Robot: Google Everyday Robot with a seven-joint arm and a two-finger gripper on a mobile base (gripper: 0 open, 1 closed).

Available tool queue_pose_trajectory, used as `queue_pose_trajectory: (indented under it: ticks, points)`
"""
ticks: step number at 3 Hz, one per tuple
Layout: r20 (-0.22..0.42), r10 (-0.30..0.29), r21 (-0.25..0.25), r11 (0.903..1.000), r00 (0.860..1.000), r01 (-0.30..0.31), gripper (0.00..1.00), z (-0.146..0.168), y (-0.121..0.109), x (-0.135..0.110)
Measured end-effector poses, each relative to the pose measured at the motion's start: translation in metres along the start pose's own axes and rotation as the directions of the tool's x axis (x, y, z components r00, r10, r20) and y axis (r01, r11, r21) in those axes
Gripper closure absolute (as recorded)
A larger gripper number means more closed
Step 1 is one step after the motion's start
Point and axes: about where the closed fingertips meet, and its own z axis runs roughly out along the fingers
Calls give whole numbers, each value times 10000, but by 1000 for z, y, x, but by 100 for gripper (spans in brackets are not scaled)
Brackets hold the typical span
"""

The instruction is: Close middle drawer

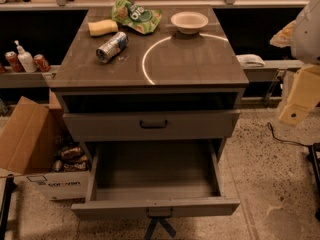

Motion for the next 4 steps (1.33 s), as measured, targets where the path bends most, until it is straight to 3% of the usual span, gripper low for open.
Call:
queue_pose_trajectory:
  ticks: [1,2,3,4]
  points:
    - [1,1,-1,10000,10000,-1,0,0,0,0]
    - [130,119,-302,9995,9998,-115,0,24,18,10]
    - [1123,608,-986,9939,9918,-498,0,82,63,31]
    - [1068,957,-1447,9863,9897,-798,0,102,87,44]
